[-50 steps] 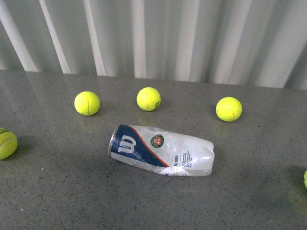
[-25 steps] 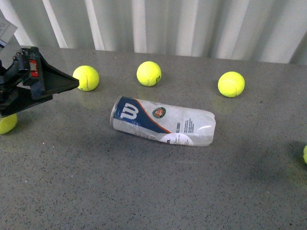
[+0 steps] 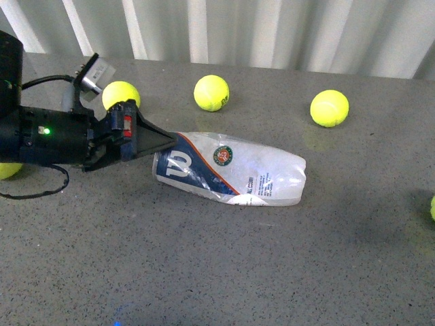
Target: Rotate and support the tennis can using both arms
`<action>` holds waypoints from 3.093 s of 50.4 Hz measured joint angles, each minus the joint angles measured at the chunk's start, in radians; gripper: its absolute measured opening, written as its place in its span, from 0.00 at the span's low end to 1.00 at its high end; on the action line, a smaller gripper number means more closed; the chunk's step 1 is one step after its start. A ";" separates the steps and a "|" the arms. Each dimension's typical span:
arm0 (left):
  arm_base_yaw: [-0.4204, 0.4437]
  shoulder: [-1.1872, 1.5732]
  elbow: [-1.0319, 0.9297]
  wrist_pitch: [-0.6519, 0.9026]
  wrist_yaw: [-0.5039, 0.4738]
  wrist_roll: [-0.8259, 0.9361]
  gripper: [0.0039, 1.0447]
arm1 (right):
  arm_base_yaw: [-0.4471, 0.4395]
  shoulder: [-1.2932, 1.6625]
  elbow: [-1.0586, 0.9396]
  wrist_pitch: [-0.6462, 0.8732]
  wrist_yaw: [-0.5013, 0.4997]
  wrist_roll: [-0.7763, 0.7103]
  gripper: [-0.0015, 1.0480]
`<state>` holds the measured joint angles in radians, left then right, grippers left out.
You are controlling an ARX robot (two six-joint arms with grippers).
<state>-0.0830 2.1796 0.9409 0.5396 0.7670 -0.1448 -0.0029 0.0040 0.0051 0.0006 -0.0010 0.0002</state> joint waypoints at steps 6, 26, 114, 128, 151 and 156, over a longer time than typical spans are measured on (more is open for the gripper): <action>-0.027 0.020 0.001 0.036 0.012 -0.018 0.94 | 0.000 0.000 0.000 0.000 0.000 0.000 0.93; -0.109 0.107 0.076 0.117 -0.004 -0.127 0.94 | 0.000 0.000 0.000 0.000 0.000 0.000 0.93; -0.499 -0.274 0.683 -1.309 -0.865 0.997 0.03 | 0.000 0.000 0.000 0.000 0.000 0.000 0.93; -0.497 -0.171 0.716 -1.315 -0.922 1.036 0.03 | 0.000 0.000 0.000 0.000 0.000 0.000 0.93; -0.508 -0.153 0.661 -1.290 -0.845 0.979 0.03 | 0.000 0.000 0.000 0.000 0.000 0.000 0.93; -0.512 -0.150 0.640 -1.247 -0.849 0.969 0.03 | 0.000 0.000 0.000 0.000 0.000 0.000 0.93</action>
<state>-0.5953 2.0293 1.5814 -0.7074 -0.0822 0.8242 -0.0029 0.0040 0.0051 0.0006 -0.0010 0.0002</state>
